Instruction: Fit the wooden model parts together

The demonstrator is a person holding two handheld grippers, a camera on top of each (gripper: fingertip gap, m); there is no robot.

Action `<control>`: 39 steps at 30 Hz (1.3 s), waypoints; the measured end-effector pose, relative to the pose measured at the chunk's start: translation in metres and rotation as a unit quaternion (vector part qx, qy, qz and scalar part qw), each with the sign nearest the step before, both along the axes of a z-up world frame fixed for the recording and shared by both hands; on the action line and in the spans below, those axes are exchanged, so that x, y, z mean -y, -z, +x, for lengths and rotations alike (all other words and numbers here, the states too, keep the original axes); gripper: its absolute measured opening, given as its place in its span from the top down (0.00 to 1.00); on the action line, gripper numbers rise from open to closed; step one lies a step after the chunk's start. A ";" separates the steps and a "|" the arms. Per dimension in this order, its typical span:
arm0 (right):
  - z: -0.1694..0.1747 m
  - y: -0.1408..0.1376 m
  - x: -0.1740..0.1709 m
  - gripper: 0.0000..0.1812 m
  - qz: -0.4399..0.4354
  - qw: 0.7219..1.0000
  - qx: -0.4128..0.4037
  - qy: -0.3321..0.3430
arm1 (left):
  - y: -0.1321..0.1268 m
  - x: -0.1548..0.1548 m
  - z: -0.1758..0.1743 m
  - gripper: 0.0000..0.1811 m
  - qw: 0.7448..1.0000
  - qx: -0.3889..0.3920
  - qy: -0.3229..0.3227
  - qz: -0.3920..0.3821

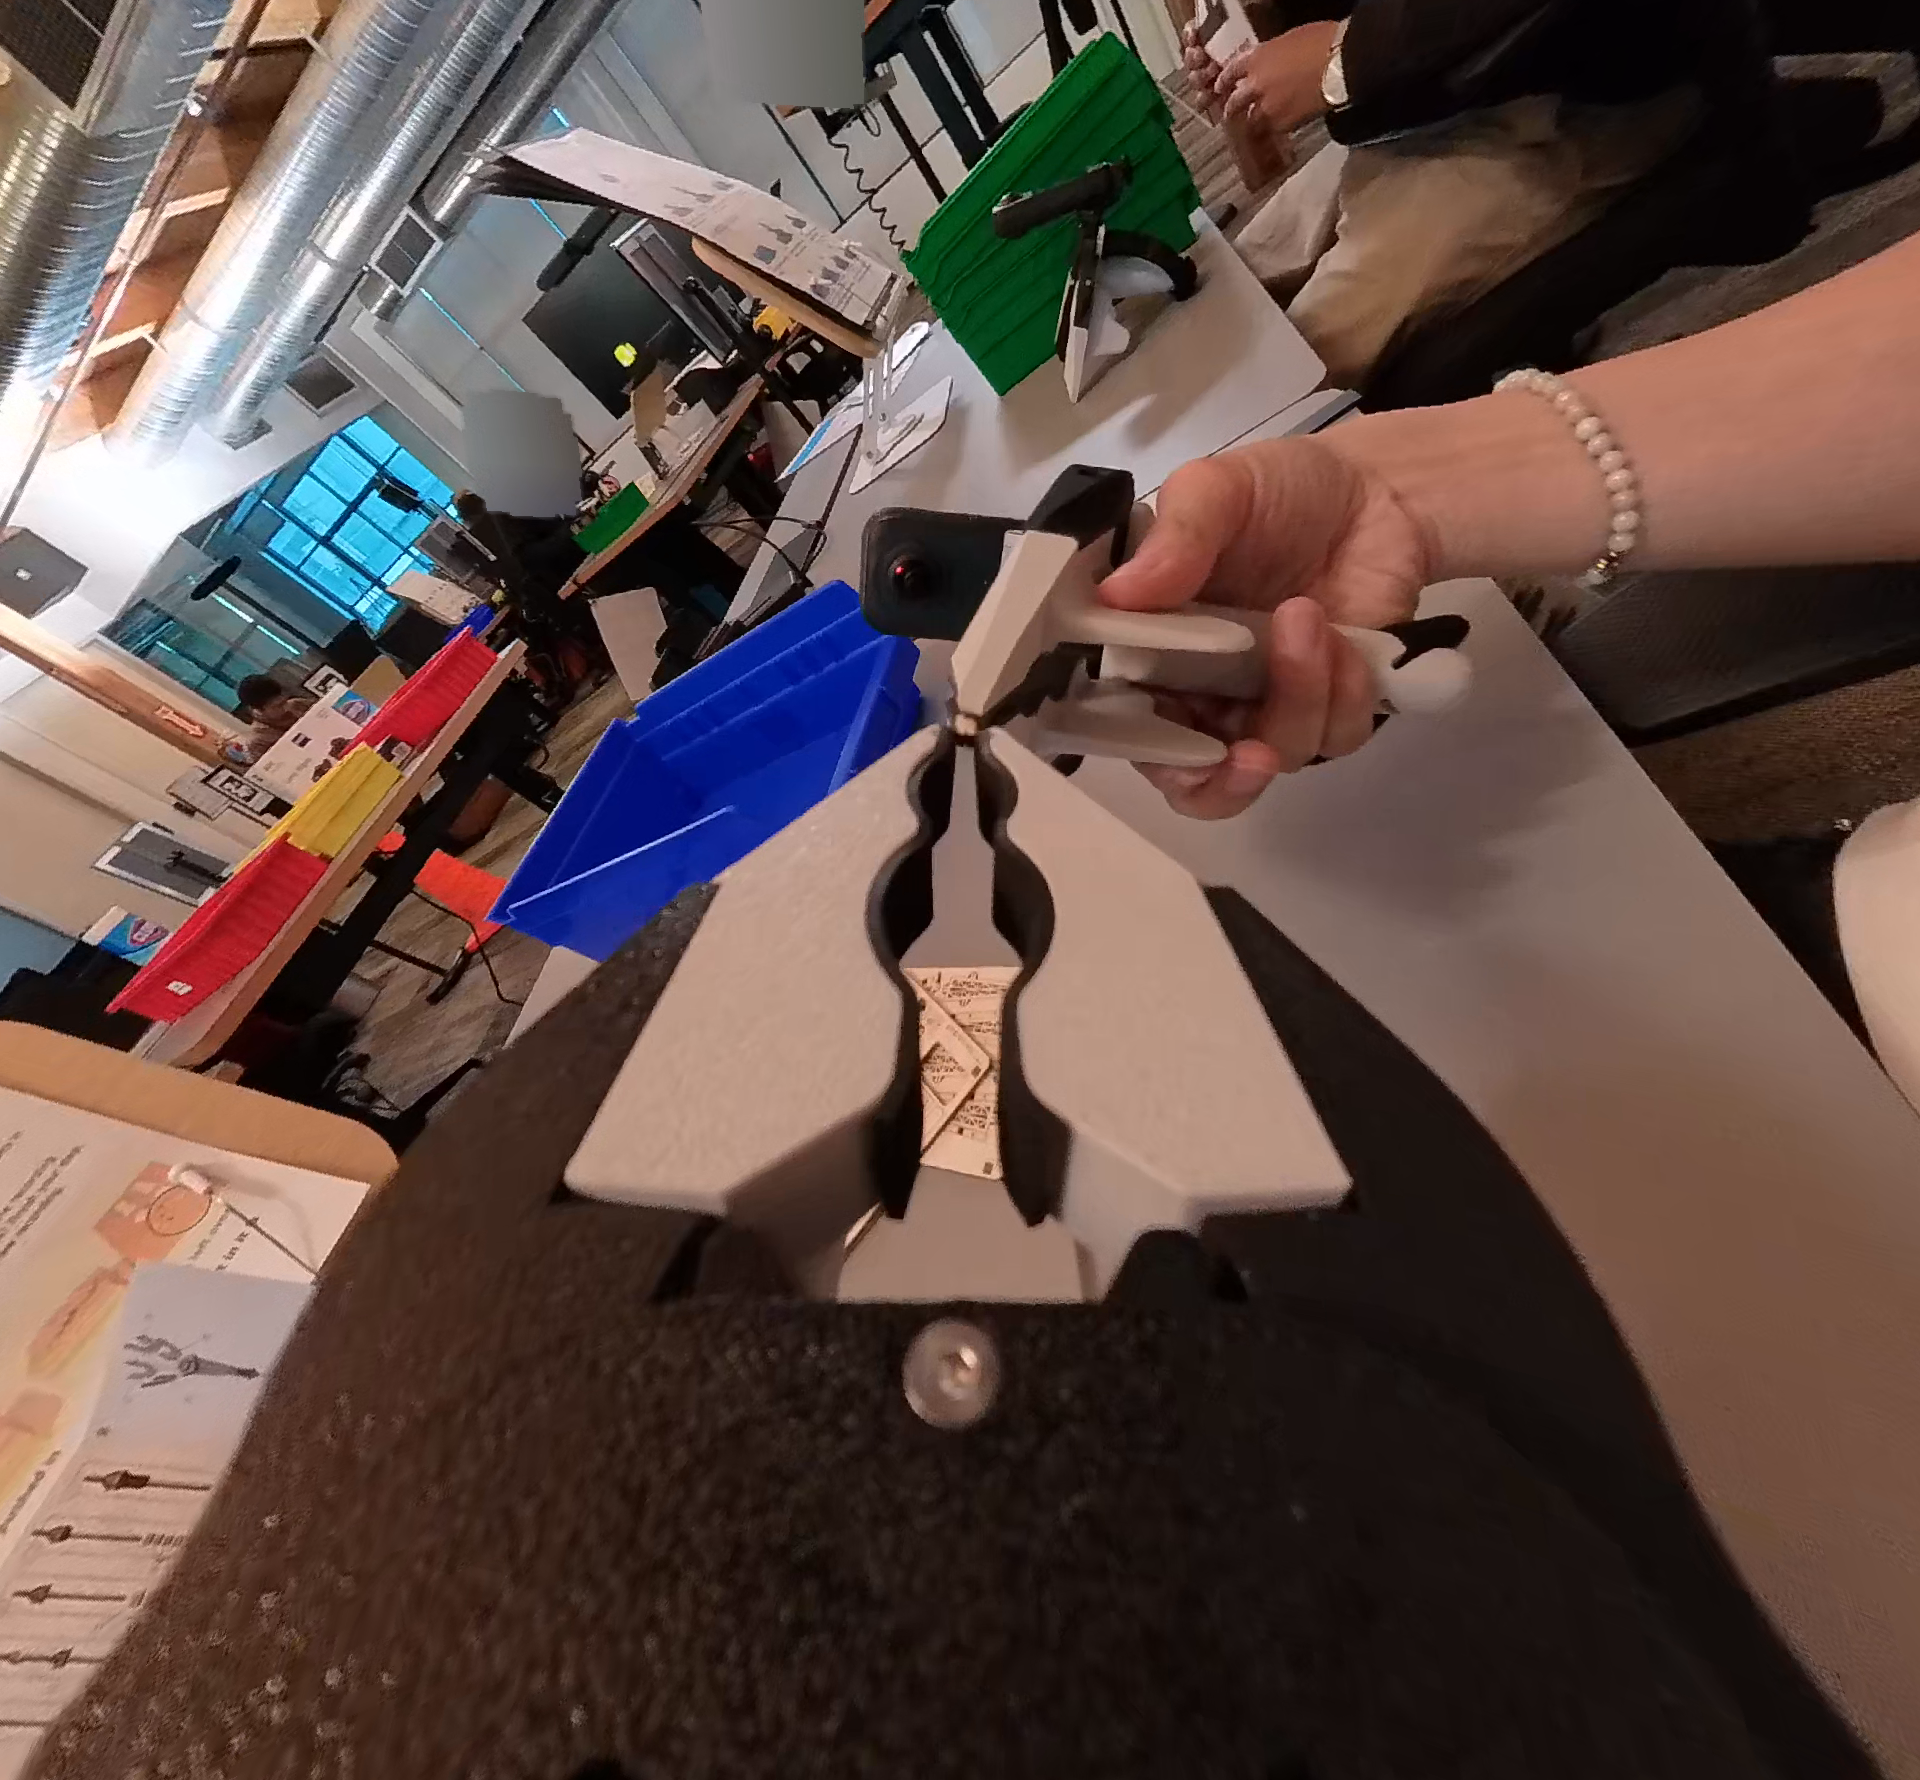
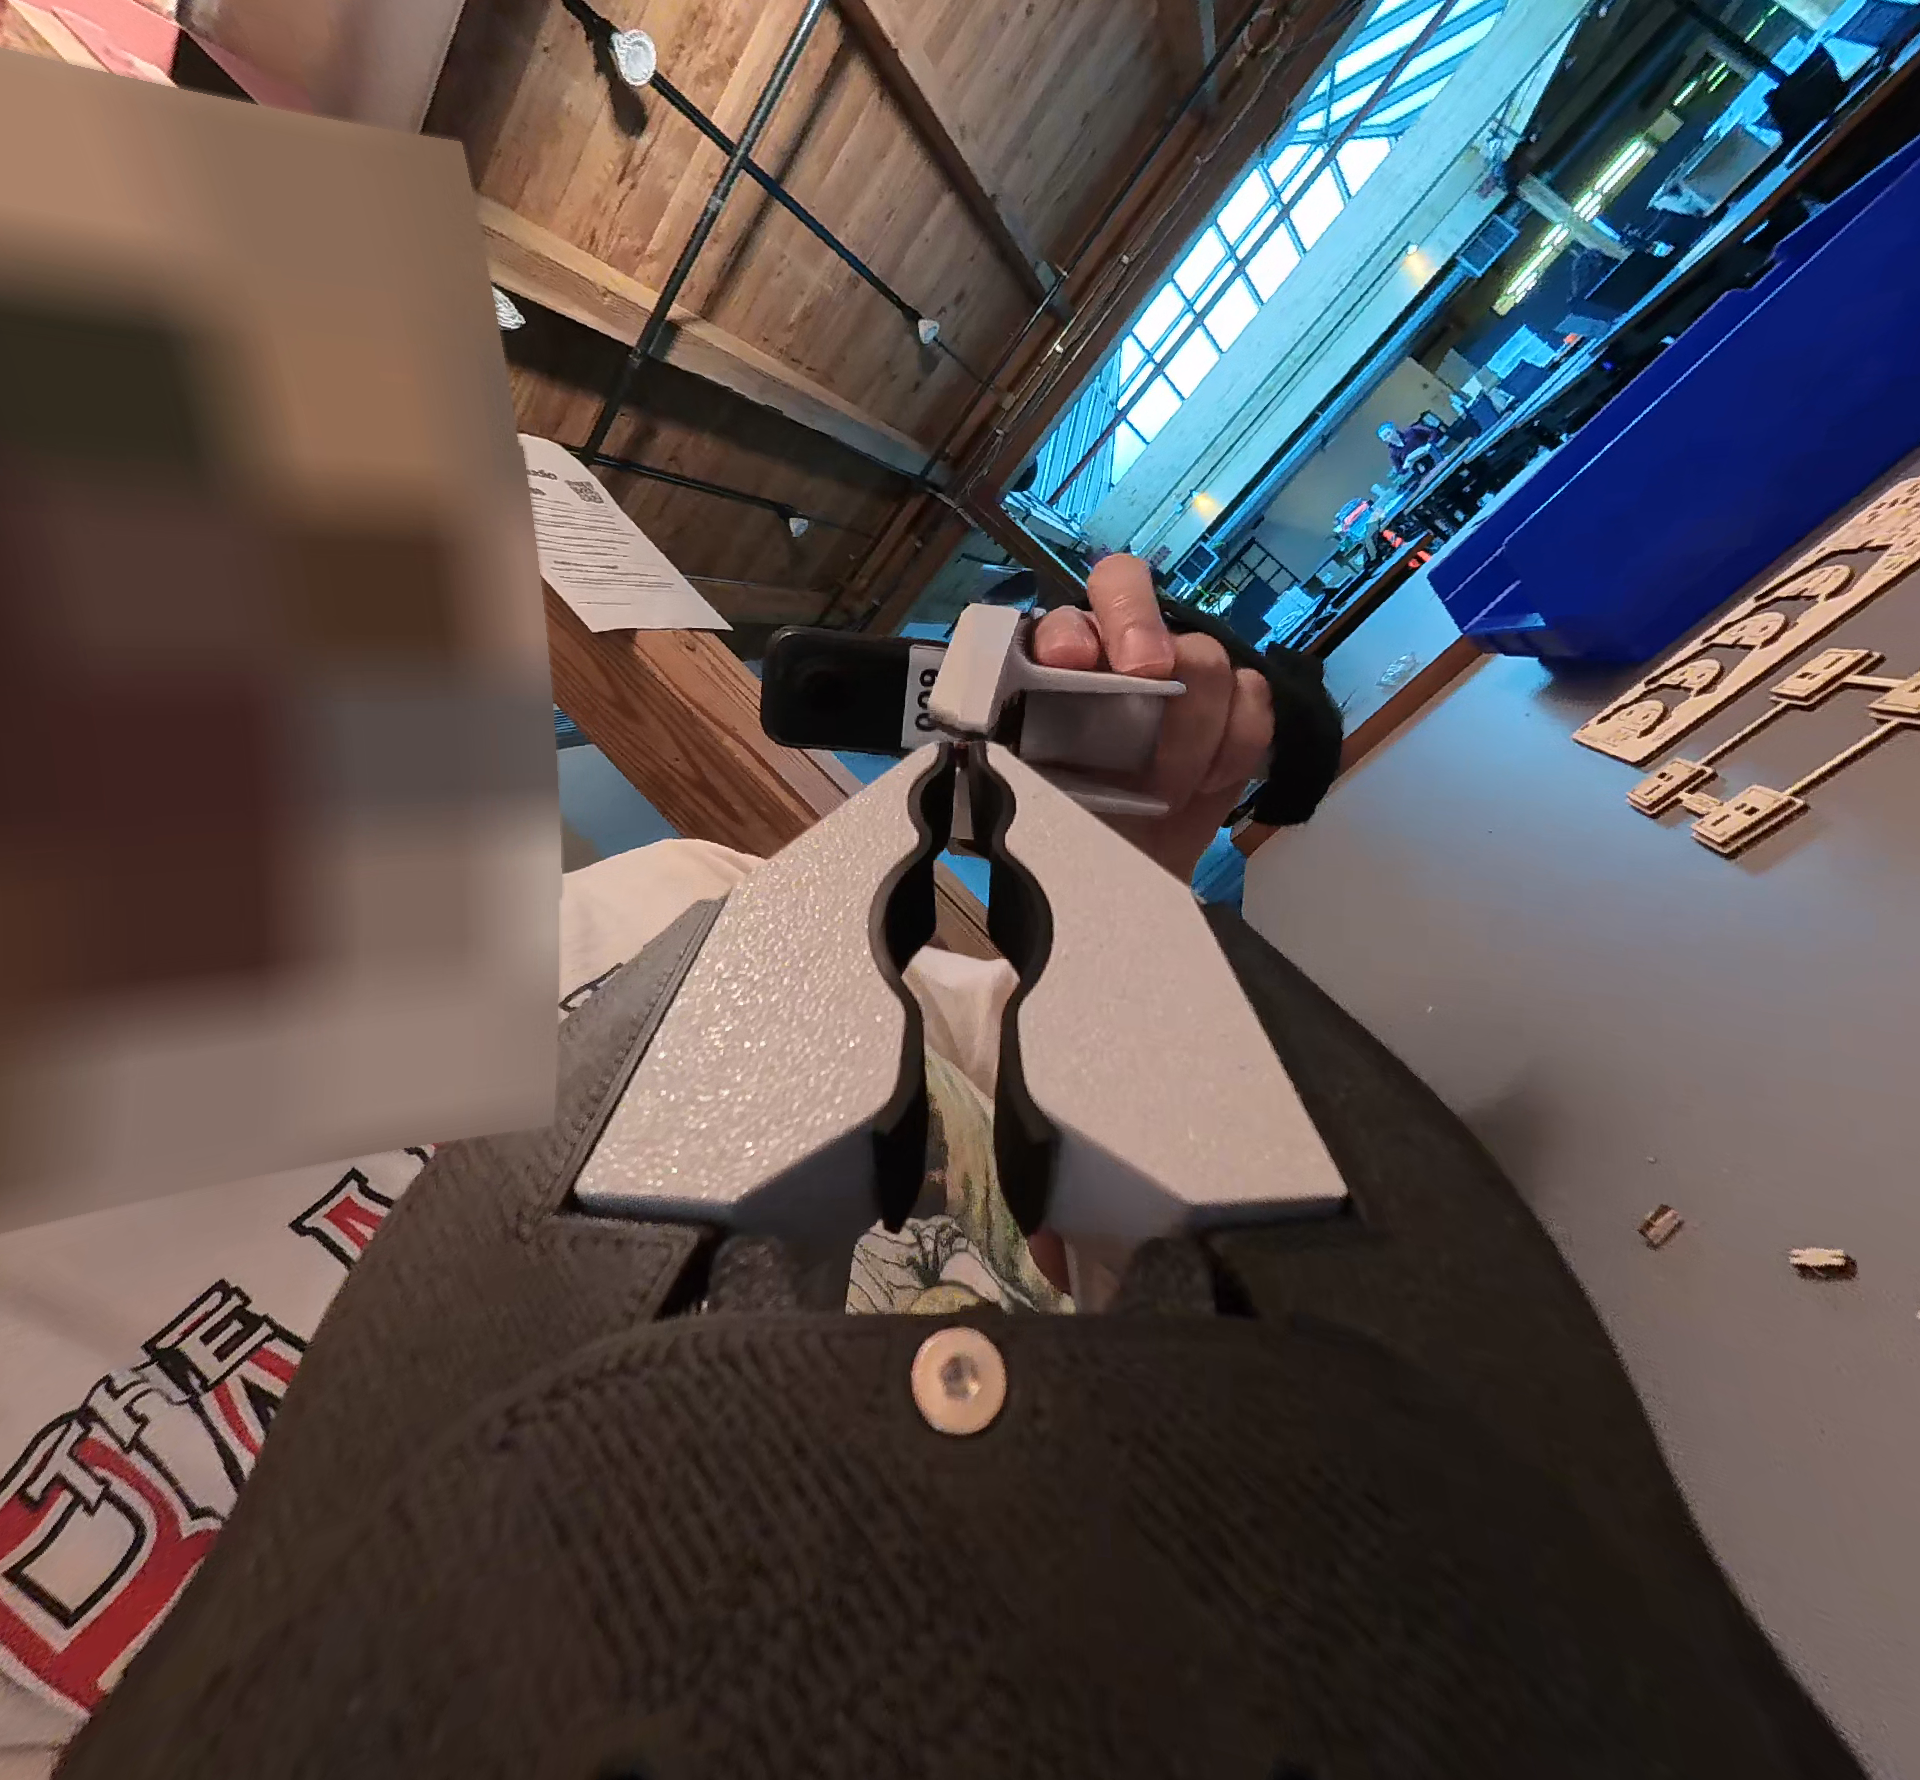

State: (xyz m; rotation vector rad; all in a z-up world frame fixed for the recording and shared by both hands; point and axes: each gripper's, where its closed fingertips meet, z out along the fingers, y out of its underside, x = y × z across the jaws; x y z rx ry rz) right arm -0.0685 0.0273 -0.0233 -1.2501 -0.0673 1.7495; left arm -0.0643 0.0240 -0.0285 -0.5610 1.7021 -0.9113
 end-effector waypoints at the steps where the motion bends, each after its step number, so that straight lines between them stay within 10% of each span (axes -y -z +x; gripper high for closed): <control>1: 0.000 0.000 0.000 1.00 0.000 1.000 -0.001 -0.002 | 0.000 0.000 0.000 0.99 1.000 0.000 0.002 -0.003; 14: 0.003 -0.010 0.006 0.98 0.069 0.992 0.083 0.064 | -0.013 0.003 -0.003 1.00 0.995 0.021 0.034 -0.090; 28: -0.006 -0.027 0.016 0.89 0.271 0.856 0.355 0.259 | -0.028 0.017 -0.009 1.00 0.986 0.034 0.085 -0.142; 39: -0.009 -0.026 0.017 0.99 0.301 0.826 0.391 0.270 | -0.028 0.017 -0.009 1.00 0.985 0.029 0.089 -0.144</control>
